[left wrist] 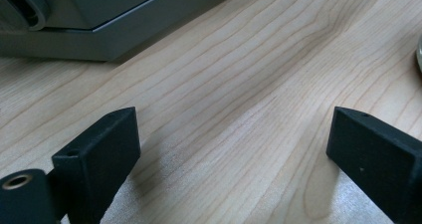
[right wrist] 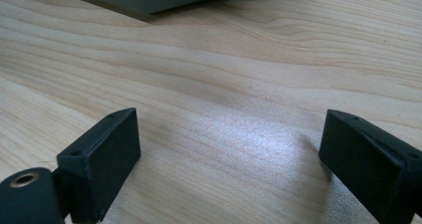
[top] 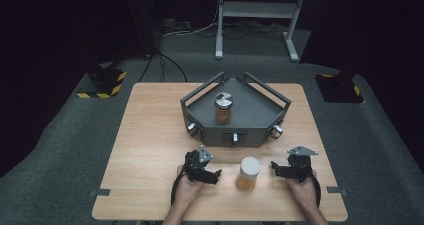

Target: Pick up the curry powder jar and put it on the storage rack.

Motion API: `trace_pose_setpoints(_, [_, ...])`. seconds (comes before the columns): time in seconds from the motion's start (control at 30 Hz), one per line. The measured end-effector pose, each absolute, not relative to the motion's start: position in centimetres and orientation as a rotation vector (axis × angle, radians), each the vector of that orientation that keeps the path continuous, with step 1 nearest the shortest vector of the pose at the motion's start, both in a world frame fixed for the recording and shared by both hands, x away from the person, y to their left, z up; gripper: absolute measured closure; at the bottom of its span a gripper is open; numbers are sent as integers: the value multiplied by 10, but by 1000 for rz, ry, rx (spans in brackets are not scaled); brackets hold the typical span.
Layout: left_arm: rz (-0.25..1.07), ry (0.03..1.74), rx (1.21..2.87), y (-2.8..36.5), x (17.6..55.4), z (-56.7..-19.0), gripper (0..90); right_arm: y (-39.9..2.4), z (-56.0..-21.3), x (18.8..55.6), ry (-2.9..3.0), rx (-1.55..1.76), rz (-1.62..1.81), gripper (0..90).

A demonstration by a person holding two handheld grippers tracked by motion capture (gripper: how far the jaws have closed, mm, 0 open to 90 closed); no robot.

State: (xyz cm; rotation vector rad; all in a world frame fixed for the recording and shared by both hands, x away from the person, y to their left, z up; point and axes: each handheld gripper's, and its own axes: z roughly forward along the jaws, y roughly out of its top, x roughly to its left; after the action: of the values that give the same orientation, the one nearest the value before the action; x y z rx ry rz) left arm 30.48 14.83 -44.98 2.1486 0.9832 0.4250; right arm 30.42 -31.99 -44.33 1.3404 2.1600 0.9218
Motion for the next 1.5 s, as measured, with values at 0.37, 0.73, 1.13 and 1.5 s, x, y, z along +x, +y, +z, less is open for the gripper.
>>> trace_pose_setpoints(0.37, [426, 983, 2150, 148, 305, -450, 67, -320, -443, 304, 2160, 1341, 921, 90])
trace_pose_setpoints(0.73, [426, 983, 2150, 148, 305, -450, 67, -315, -442, 308, 2146, 1383, 886, 7])
trace_pose_setpoints(1.13, [426, 983, 2150, 148, 305, -450, 67, -320, -439, 307, 2168, 1369, 905, 29])
trace_pose_setpoints(1.5, [425, 983, 2150, 148, 305, -450, 67, -335, -435, 283, 2223, 1287, 1018, 28])
